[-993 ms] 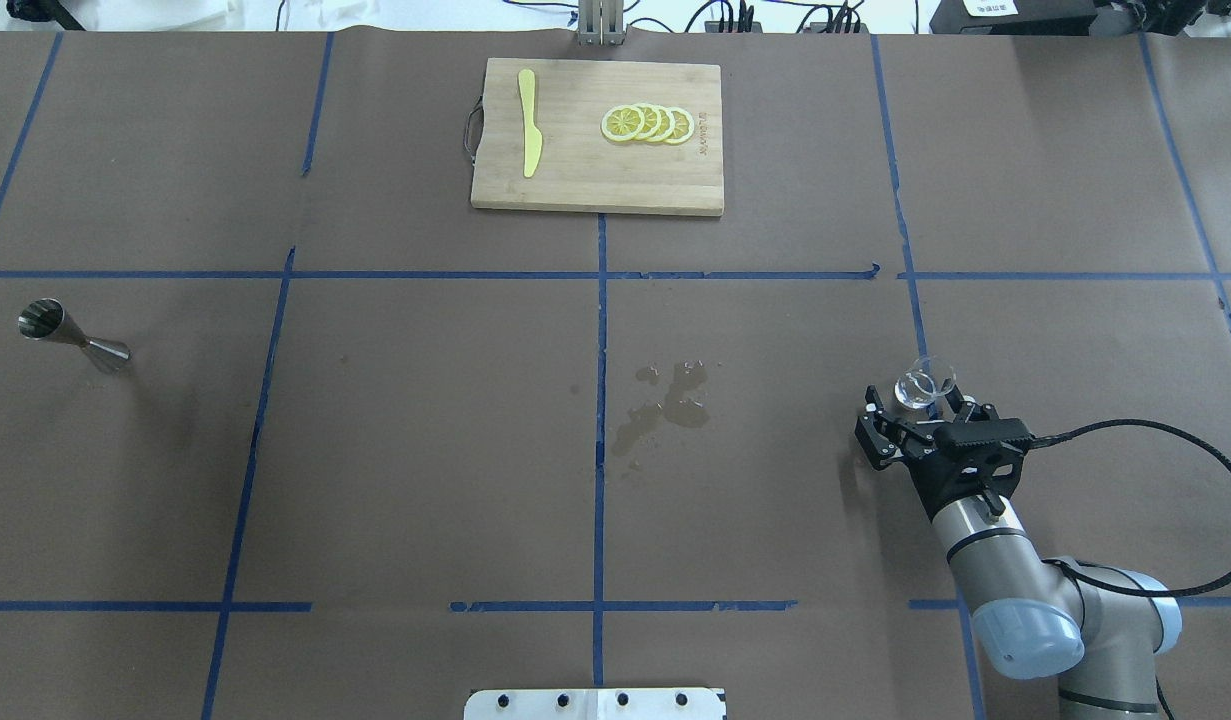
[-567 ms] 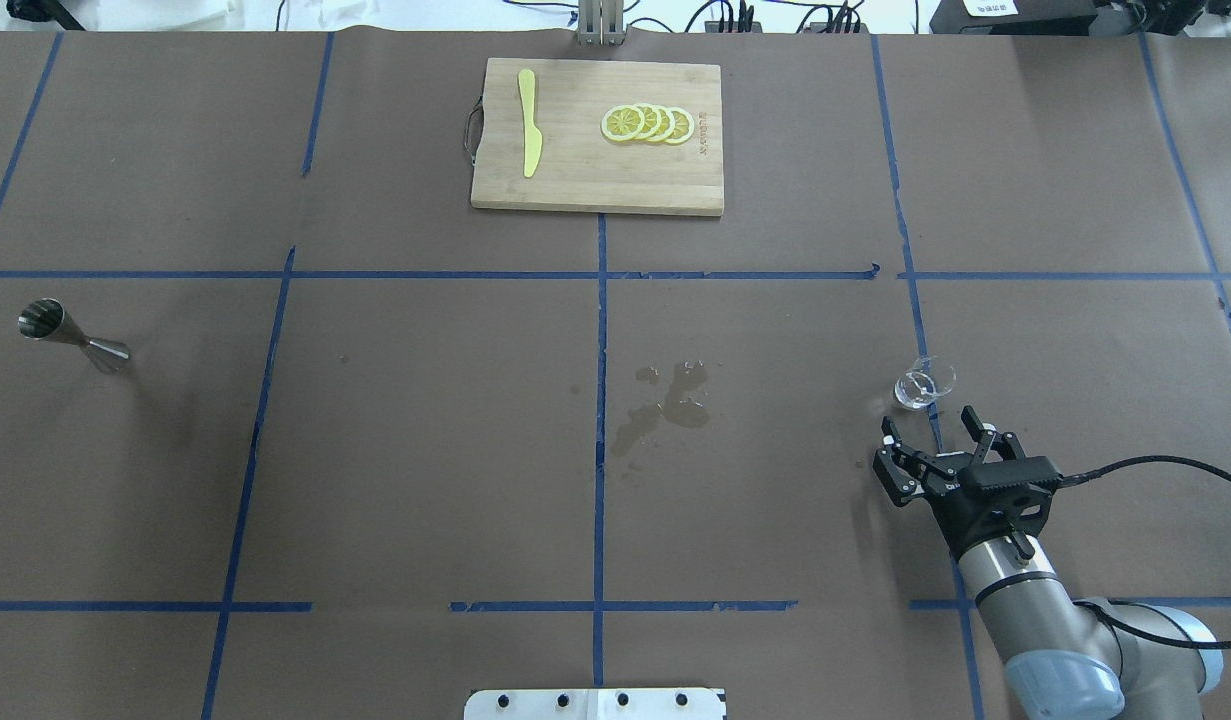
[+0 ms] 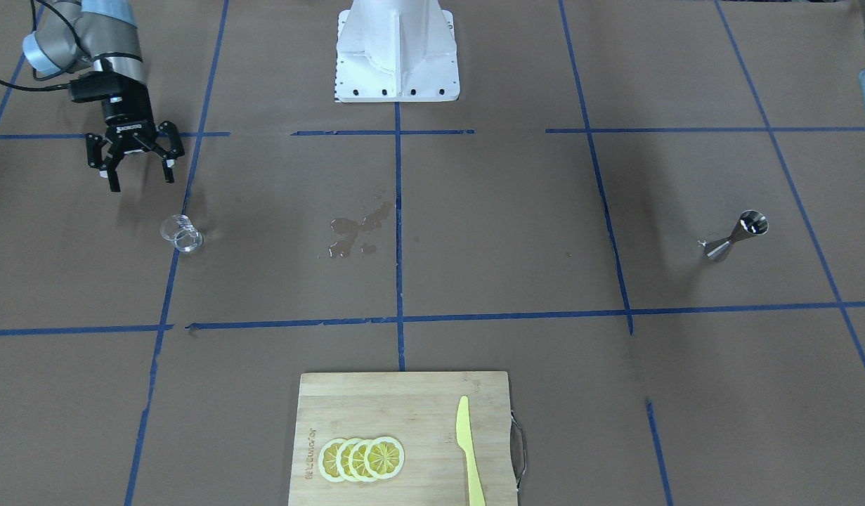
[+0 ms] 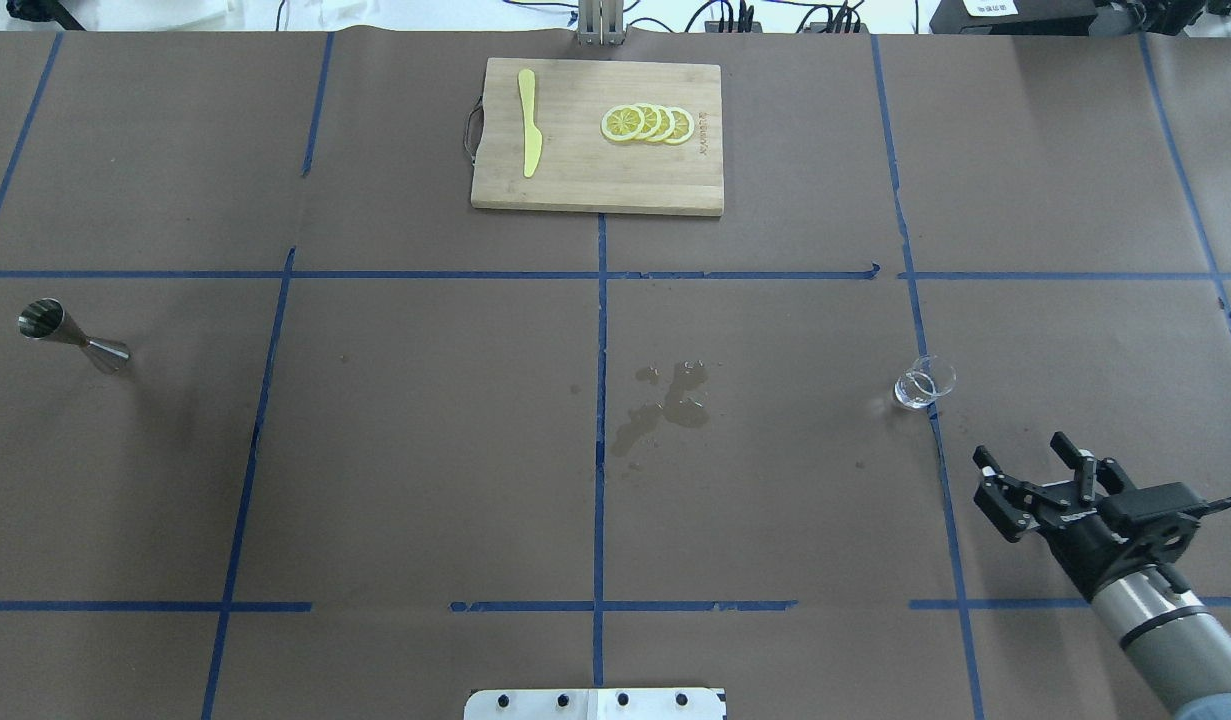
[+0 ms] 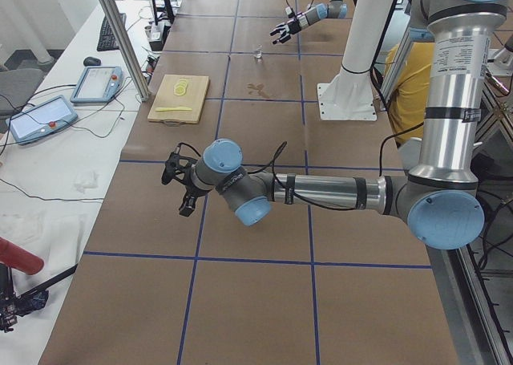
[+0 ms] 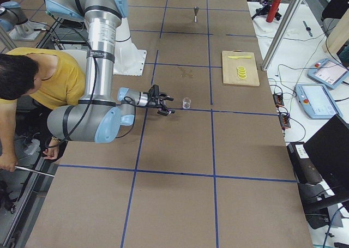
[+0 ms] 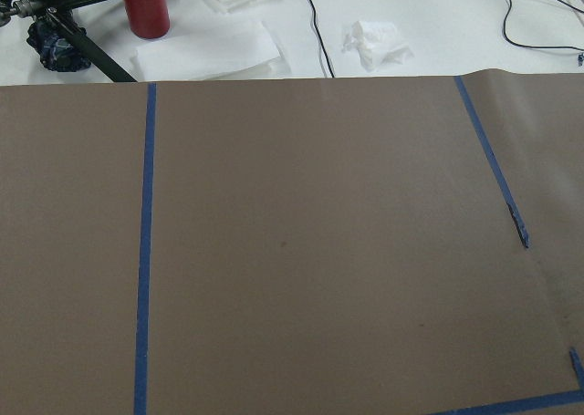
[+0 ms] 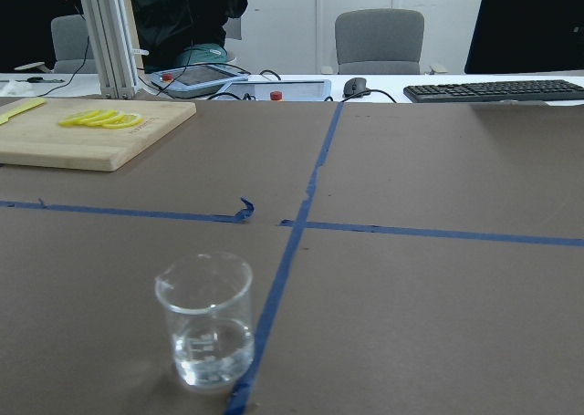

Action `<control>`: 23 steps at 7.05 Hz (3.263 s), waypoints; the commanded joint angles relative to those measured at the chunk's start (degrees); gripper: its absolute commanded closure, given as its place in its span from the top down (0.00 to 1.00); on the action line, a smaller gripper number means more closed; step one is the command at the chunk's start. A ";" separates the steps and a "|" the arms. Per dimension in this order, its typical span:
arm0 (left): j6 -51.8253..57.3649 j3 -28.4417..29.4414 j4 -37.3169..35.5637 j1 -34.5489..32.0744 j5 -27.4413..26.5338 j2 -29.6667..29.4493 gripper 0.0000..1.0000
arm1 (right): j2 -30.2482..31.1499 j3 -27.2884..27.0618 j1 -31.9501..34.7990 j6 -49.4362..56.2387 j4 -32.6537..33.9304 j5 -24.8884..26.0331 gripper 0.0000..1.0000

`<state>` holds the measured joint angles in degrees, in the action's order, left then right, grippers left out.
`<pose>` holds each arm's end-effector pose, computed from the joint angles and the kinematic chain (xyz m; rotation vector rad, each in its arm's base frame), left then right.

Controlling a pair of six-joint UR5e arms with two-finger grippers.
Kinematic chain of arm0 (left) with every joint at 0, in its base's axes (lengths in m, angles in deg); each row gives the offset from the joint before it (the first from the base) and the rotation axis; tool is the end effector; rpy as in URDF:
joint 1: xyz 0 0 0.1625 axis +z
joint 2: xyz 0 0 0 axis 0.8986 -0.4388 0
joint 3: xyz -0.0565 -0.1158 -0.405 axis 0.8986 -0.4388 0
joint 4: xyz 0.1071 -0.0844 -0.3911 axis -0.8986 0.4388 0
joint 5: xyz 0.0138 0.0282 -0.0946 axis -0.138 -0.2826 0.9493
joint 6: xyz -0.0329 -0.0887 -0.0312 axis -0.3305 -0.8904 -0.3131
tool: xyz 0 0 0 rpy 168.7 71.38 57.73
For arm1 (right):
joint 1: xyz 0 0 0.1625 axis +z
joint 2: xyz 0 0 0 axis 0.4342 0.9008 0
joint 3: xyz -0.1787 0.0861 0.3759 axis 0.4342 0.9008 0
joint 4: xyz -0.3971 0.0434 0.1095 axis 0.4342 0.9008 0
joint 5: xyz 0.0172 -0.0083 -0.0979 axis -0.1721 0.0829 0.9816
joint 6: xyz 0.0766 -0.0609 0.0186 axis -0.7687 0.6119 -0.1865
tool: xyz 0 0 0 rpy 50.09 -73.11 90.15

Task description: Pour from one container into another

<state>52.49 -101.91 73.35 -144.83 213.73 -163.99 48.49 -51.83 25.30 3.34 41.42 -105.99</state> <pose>0.0142 -0.5317 0.5579 0.5453 0.9093 -0.1132 -0.3216 -0.2185 0.5804 1.0900 -0.8100 0.3038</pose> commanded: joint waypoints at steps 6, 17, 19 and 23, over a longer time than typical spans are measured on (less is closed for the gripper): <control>0.00 2.00 -1.04 0.35 0.00 -0.29 1.00 | -11.58 8.58 54.03 21.09 1.04 -64.07 1.00; 30.67 -7.58 -47.10 -6.94 4.92 1.54 1.00 | -21.72 3.67 88.94 86.77 74.20 -107.24 1.00; 31.72 -8.63 -44.77 -6.86 4.75 8.00 1.00 | -19.45 2.08 88.94 86.42 74.32 -106.63 1.00; 36.00 -15.93 -42.10 -6.42 4.57 12.62 1.00 | -19.00 3.31 88.94 82.46 74.40 -106.80 1.00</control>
<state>85.84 -116.30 31.35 -151.61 218.41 -152.45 29.51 -48.71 114.17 86.63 115.82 -212.61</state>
